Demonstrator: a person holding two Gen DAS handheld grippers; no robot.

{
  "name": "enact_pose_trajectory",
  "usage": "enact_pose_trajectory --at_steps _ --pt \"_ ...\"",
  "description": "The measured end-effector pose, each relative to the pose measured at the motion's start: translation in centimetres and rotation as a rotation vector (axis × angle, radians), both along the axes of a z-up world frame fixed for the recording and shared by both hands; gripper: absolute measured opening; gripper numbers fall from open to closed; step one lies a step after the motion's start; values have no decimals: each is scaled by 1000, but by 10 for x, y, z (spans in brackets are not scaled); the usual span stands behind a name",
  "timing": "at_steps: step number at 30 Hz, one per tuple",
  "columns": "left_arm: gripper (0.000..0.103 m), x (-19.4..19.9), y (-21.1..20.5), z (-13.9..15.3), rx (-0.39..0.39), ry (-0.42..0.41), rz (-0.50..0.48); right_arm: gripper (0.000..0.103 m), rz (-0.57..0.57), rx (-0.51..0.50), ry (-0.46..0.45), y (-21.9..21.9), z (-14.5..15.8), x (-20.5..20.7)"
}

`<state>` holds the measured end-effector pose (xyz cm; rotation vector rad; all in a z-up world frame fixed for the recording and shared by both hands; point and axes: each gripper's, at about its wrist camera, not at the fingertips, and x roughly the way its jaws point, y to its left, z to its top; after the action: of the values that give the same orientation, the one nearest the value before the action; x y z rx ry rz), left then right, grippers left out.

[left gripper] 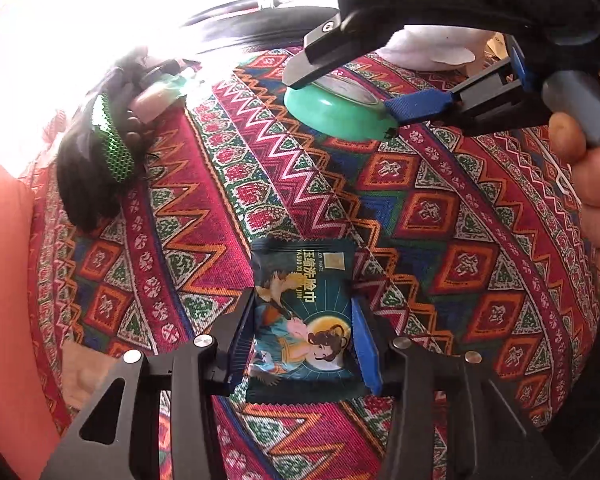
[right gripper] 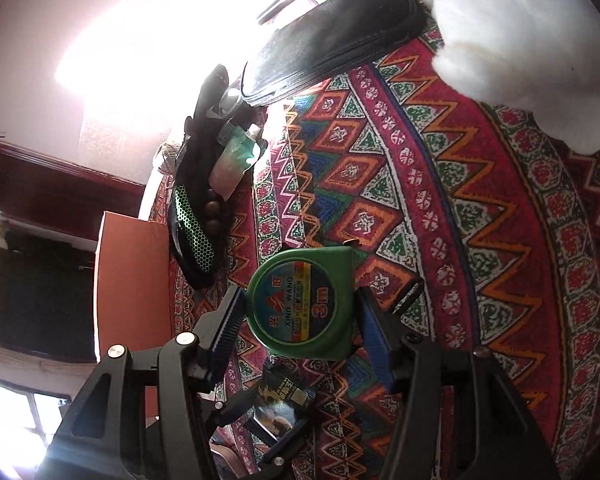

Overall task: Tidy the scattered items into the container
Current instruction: 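Carry the snack packet and tape measure over the pink box and open both grippers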

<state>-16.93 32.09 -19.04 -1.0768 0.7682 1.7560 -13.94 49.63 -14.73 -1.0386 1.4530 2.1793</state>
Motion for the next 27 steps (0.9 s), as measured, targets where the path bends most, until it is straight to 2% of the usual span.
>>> enact_pose_trajectory --at_steps 4,8,12,16,20,23,25,27 --pt "42 12 -16 22 37 35 1 55 17 12 32 -11 16 -3" --pt "42 6 -46 61 143 41 55 55 55 53 78 -32 41 -10" --pt "42 -25 -73 101 275 48 181 55 103 101 127 -62 69 -22" --pt "43 -50 -141 153 411 109 330 55 163 191 186 -102 106 -41" --pt "43 -112 -209 190 491 175 512 55 269 262 257 -159 140 -79" --pt "43 -157 -266 194 525 182 660 55 379 266 292 -212 151 -115" --pt "43 -182 -297 182 535 142 738 55 453 288 293 -247 154 -140" --pt "43 -196 -317 169 507 141 797 55 503 338 278 -277 157 -162"
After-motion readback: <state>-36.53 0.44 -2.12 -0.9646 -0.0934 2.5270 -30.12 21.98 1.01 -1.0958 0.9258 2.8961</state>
